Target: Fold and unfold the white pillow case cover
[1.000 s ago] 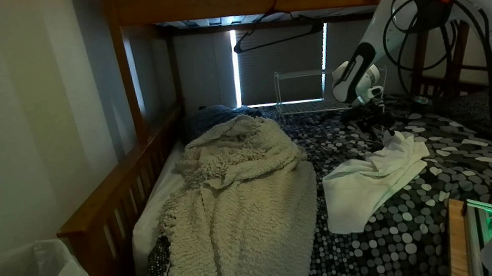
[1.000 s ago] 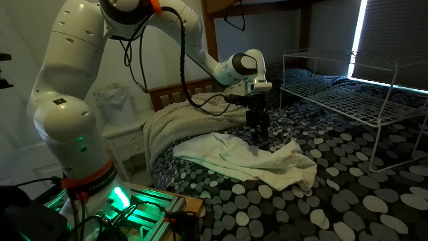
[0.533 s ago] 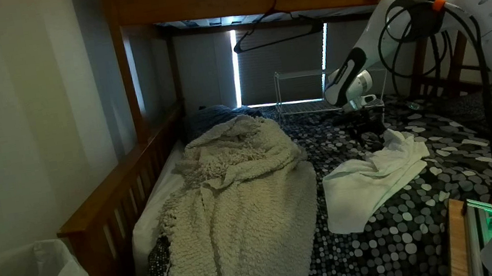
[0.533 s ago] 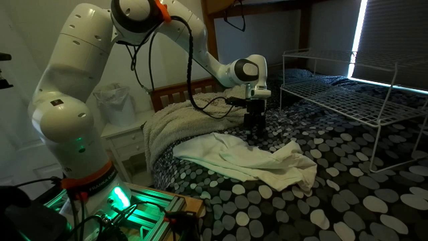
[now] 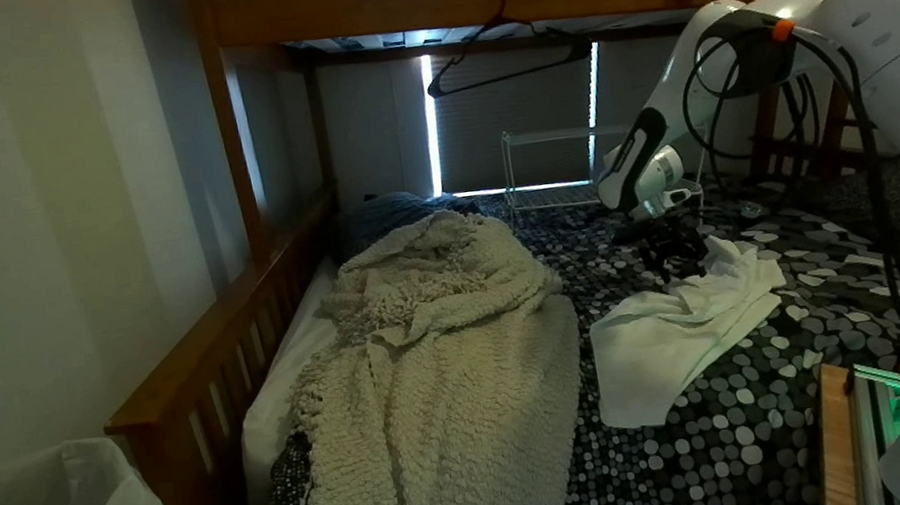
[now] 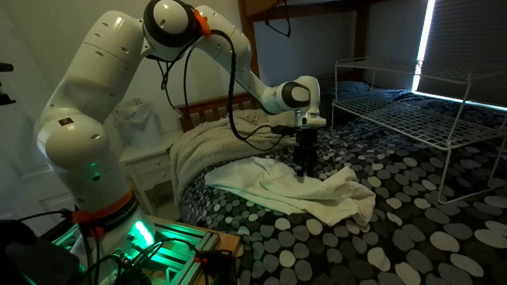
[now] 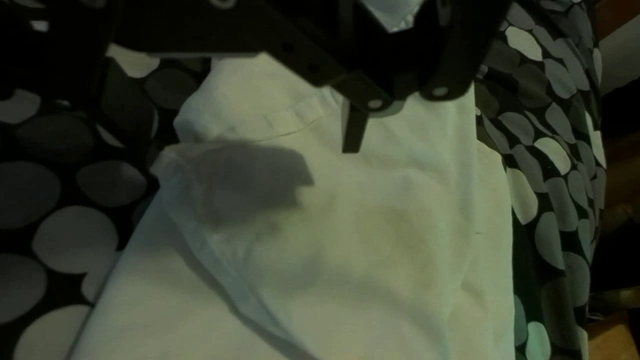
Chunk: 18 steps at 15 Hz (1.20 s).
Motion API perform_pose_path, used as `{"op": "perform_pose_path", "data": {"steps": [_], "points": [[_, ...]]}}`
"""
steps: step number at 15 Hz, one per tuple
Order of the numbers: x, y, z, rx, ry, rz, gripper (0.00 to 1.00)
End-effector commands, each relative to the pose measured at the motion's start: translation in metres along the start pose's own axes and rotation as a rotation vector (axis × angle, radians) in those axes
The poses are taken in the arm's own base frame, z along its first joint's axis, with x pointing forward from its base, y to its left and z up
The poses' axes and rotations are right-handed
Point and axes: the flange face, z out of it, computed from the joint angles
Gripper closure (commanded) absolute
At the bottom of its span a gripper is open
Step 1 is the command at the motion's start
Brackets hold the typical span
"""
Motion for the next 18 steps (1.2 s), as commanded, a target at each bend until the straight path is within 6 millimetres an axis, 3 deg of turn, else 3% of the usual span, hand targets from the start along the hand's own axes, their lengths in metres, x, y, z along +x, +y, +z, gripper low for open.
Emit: {"op": "perform_pose_path", "data": {"steps": [1,5,8,9,12,18], "points": [[0.002,-0.007,0.004,0.027,-0.048,-0.004,0.07],[-0.002,-0.01,0.003,0.035,-0.067,-0.004,0.23],[-0.003,-0.01,0.002,0.035,-0.079,-0.006,0.51],[-0.003,-0.009,0.001,0.035,-0.079,-0.005,0.53],[-0.002,-0.009,-0.003,0.039,-0.08,-0.003,0.7],[-0.002,-0.009,-0.019,0.055,-0.08,-0.011,0.74]]}}
